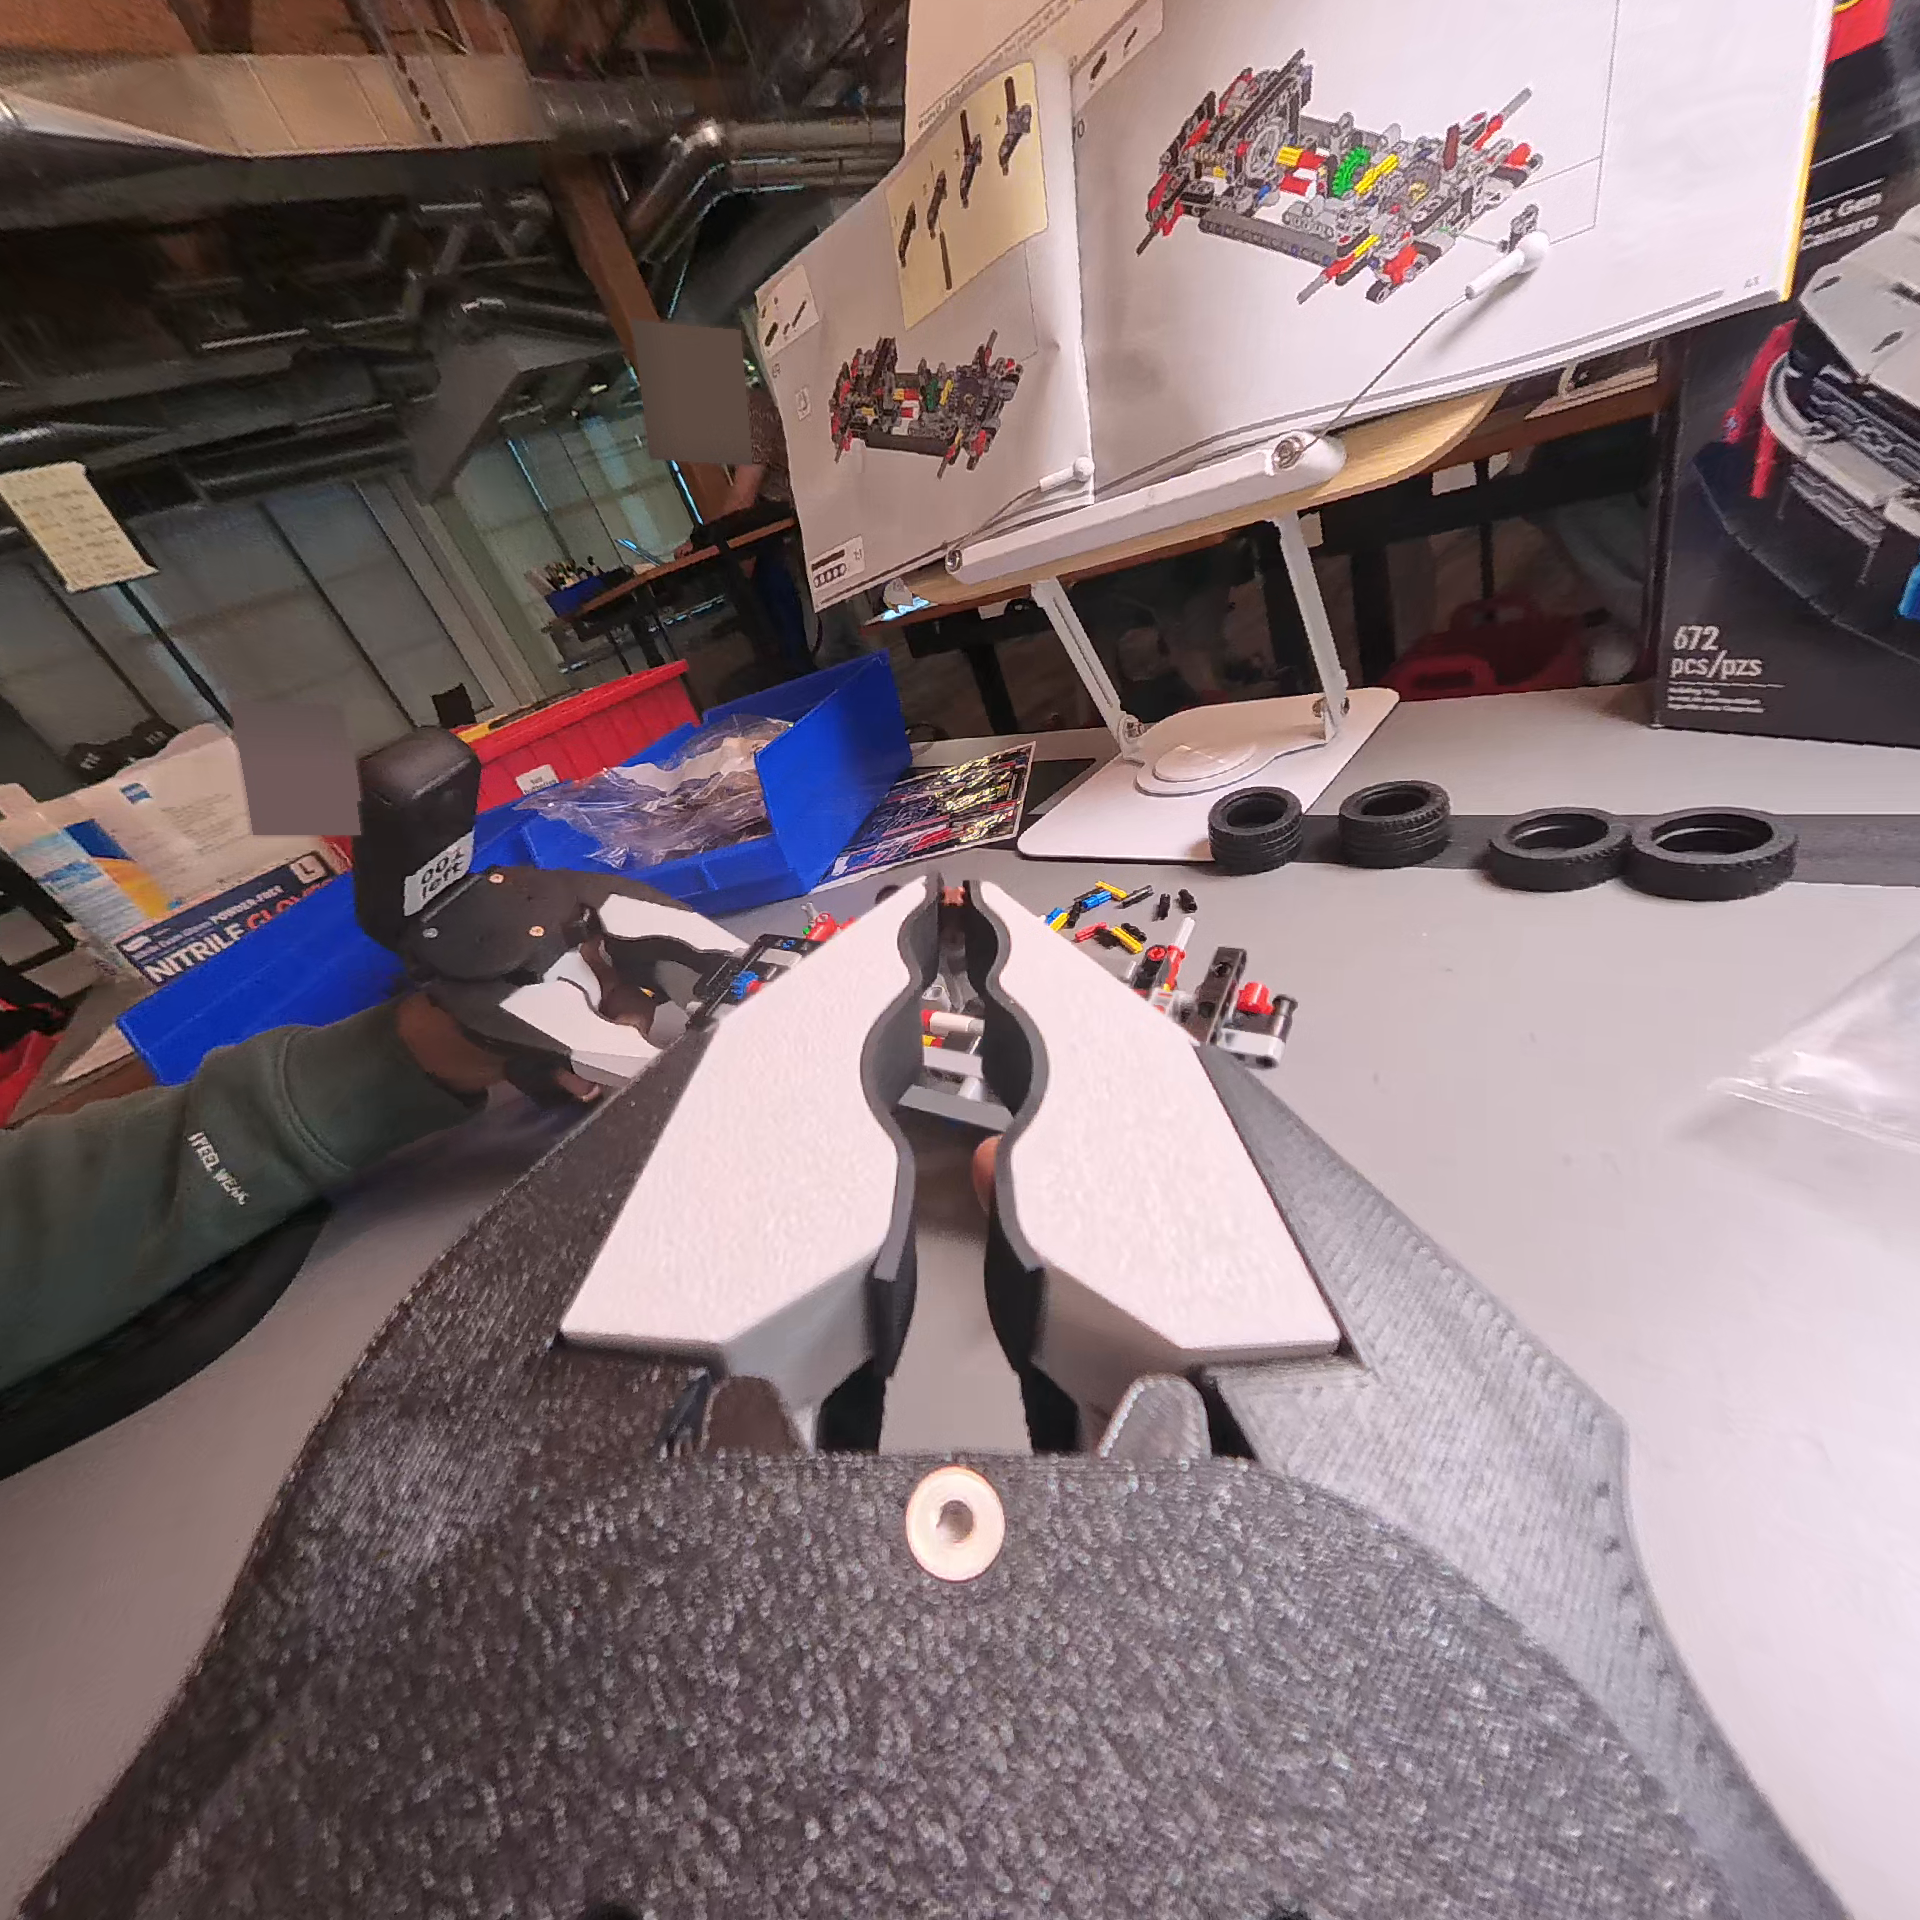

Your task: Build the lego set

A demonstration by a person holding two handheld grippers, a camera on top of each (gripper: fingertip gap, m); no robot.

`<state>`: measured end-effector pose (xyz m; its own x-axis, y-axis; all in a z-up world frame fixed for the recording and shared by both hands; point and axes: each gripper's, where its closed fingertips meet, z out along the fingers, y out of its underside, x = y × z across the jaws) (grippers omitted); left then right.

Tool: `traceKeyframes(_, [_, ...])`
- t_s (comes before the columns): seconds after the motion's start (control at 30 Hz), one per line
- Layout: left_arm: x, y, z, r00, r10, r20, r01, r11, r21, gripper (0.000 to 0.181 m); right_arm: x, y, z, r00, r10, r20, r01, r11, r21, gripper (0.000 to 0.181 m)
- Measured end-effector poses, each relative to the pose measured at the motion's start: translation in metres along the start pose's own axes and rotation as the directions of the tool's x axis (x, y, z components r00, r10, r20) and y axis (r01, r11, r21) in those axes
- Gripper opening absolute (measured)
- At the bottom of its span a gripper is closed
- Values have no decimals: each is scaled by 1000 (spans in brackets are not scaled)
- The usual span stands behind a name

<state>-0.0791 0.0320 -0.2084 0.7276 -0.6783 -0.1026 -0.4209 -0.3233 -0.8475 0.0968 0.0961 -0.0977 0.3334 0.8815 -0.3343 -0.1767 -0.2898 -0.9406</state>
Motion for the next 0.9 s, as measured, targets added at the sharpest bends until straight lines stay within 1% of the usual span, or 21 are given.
traceKeyframes(0.13, [9, -2, -4, 1000, -10, -18, 11, 1000, 21, 57, 1, 7, 2, 1000, 17, 3, -17, 1000, -18, 0])
traceKeyframes(0.17, [10, -2, -6, 1000, -10, -17, 11, 1000, 23, 44, 1, 8, 2, 1000, 25, 4, -25, 999, -22, 0])
traceKeyframes(0.23, [14, -3, -9, 1000, -3, -19, 4, 999, 39, 42, 1, 10, 3, 999, 33, 6, -33, 999, -28, 0])
traceKeyframes(0.3, [13, -5, -12, 1000, -3, 4, 3, 999, 49, 47, 0, 13, 4, 999, 33, 10, -33, 999, -37, 0])
traceKeyframes(0.37, [13, -5, -15, 1000, -17, -1, 17, 999, 46, 50, -1, 14, 4, 999, 32, 12, -31, 999, -41, 0])
traceKeyframes(0.43, [15, -3, -17, 999, -39, -20, 40, 998, 38, 64, -1, 15, 4, 999, 36, 13, -36, 998, -42, 0])
traceKeyframes(0.5, [14, -2, -20, 998, -58, -22, 59, 997, 40, 71, -1, 14, 4, 999, 41, 15, -40, 998, -40, 0])
traceKeyframes(0.63, [15, -17, -21, 999, -47, -8, 48, 994, 102, 84, -2, 14, 4, 999, 47, 21, -46, 998, -41, 0])
traceKeyframes(0.7, [14, -22, -17, 1000, -21, 18, 19, 993, 115, 86, -4, 17, 6, 998, 52, 26, -50, 997, -52, 0])
traceKeyframes(0.77, [14, -25, -12, 999, 10, 41, -15, 994, 111, 83, -5, 18, 6, 998, 52, 29, -51, 997, -59, 0])
traceKeyframes(0.83, [14, -26, -9, 998, 38, 57, -44, 993, 109, 69, -5, 17, 6, 999, 46, 27, -45, 998, -53, 0])
traceKeyframes(0.9, [14, -26, -9, 996, 58, 70, -66, 992, 110, 66, -5, 14, 4, 999, 41, 22, -40, 998, -42, 0])
